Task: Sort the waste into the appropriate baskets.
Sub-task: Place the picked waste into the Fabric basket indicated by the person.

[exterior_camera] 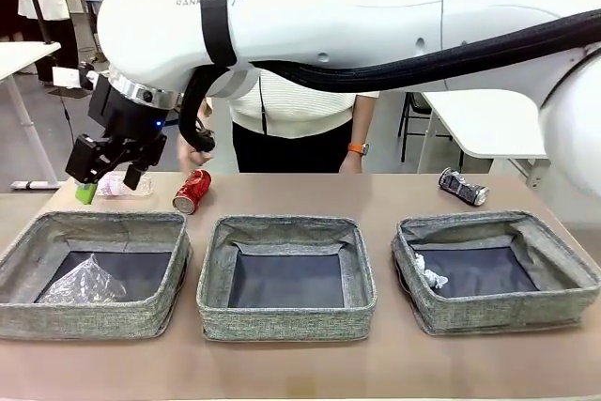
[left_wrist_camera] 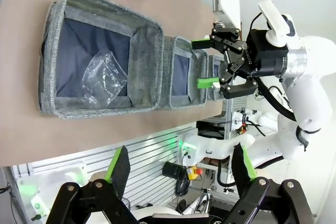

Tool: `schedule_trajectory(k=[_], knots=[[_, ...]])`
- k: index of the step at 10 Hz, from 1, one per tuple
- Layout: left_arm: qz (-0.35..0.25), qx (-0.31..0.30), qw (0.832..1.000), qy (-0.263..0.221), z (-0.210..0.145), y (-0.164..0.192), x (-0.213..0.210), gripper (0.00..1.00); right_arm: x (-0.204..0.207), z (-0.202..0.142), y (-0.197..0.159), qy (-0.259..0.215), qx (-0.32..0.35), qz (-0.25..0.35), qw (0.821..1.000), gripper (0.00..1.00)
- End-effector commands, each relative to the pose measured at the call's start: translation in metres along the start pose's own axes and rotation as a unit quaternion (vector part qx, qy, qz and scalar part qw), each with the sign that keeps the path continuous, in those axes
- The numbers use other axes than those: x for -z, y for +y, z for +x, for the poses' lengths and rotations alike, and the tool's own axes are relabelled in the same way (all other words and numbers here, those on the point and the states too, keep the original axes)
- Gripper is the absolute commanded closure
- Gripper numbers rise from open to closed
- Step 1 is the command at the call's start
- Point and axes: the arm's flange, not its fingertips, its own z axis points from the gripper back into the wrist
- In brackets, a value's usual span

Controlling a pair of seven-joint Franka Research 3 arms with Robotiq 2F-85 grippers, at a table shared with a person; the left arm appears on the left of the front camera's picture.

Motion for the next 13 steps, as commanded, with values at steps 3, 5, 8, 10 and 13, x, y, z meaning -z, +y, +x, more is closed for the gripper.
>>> schedule_trajectory(k=[3, 5, 8, 10, 13], knots=[[-0.007, -0.007, 1.000, -0.006, 0.000, -0.002, -0.001, 0.00, -0.021, -0.026, -0.007, 0.027, 0.038, -0.006, 0.999, 0.00], [-0.007, -0.007, 1.000, -0.006, 0.000, -0.002, -0.001, 0.00, -0.114, -0.090, -0.022, 0.044, 0.177, -0.037, 0.982, 0.00], [-0.007, -0.007, 1.000, -0.006, 0.000, -0.002, -0.001, 0.00, -0.228, -0.241, -0.034, -0.060, 0.245, 0.028, 0.967, 0.00], [-0.007, -0.007, 1.000, -0.006, 0.000, -0.002, -0.001, 0.00, -0.228, -0.295, -0.060, -0.077, 0.334, 0.029, 0.939, 0.00], [-0.007, -0.007, 1.000, -0.006, 0.000, -0.002, -0.001, 0.00, -0.257, -0.262, -0.059, -0.076, 0.317, 0.037, 0.945, 0.00]])
